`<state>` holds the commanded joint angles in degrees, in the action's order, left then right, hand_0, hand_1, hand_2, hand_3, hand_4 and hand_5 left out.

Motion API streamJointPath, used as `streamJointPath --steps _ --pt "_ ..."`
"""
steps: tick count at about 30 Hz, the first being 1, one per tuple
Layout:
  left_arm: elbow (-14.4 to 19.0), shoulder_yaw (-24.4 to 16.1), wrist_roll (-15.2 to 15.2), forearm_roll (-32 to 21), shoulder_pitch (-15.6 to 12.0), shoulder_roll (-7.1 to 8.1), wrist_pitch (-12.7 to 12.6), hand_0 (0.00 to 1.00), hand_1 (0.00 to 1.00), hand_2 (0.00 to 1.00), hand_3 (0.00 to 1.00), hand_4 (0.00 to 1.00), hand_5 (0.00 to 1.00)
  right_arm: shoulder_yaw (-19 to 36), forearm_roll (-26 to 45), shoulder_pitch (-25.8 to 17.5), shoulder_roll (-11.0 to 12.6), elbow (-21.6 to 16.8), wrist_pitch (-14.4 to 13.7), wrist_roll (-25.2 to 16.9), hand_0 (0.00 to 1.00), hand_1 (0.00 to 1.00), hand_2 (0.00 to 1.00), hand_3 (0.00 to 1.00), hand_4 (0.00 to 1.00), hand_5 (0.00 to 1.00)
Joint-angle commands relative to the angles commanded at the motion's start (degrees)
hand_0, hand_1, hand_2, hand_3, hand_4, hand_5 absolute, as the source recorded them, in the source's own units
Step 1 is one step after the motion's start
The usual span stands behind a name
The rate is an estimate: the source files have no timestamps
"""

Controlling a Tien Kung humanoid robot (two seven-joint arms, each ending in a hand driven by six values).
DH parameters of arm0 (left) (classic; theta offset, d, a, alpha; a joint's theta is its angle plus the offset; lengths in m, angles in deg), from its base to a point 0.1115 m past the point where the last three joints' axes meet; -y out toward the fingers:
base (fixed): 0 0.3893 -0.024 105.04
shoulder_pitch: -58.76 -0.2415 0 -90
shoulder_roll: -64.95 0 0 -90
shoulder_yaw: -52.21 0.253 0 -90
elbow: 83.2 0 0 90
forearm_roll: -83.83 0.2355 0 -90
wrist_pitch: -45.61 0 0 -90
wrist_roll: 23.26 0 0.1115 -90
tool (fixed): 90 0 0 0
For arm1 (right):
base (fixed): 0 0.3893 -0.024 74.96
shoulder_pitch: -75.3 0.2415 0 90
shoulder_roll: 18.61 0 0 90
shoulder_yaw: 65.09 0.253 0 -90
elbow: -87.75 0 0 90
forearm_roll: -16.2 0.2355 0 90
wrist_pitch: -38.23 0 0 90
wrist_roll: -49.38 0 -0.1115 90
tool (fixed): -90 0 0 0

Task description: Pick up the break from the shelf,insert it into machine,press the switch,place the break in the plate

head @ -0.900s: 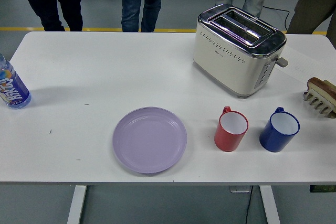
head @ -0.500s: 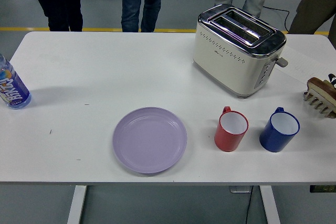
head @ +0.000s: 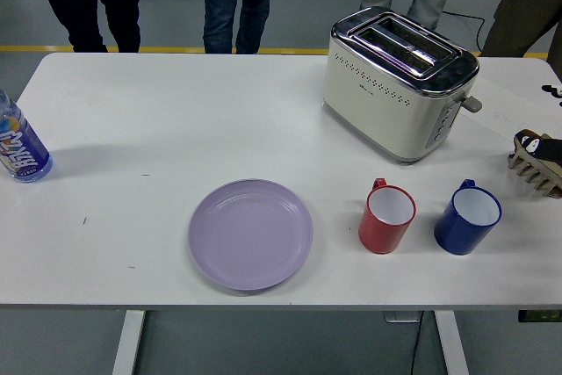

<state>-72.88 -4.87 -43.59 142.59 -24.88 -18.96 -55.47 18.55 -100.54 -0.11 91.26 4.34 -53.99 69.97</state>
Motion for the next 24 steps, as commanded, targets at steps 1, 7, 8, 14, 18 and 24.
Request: streamJointPath --steps 1,7,8,14,18,24 --pt "0.00 -0.01 0.00 0.01 0.01 0.01 -0.01 0.628 0.491 0.479 0.539 0.329 0.818 -0.18 -0.23 0.08 -0.02 0.00 0.20 0.41 0.864 0.794 0.828 0.831 0.800 0.152" --pt "0.00 0.19 0.03 -0.26 0.14 0.09 -0.03 0.628 0.489 0.479 0.538 0.330 0.818 -1.93 -2.45 1.06 0.11 0.64 1.95 3.61 0.855 0.784 0.819 0.827 0.798 0.159" --pt "0.00 0.23 0.05 -0.34 0.14 0.09 -0.04 0.628 0.489 0.479 0.538 0.330 0.818 -2.07 -2.64 1.17 0.10 0.74 2.06 3.82 0.855 0.784 0.819 0.827 0.798 0.159" --pt "0.00 0.37 0.09 -0.58 0.17 0.04 -0.09 0.628 0.490 0.478 0.539 0.328 0.816 -3.30 -3.87 2.42 -0.16 2.41 2.52 4.95 0.853 0.781 0.815 0.828 0.792 0.171" --pt "0.00 0.45 0.13 -0.68 0.18 0.04 -0.12 0.628 0.490 0.477 0.539 0.327 0.813 -3.85 -4.31 3.02 -0.35 3.73 2.34 5.75 0.848 0.773 0.806 0.816 0.777 0.181" --pt "0.00 0.63 0.17 -0.81 0.27 0.04 -0.11 0.628 0.489 0.476 0.539 0.329 0.816 -4.53 -5.22 3.96 -0.32 5.81 2.10 6.45 0.838 0.763 0.789 0.803 0.776 0.172"
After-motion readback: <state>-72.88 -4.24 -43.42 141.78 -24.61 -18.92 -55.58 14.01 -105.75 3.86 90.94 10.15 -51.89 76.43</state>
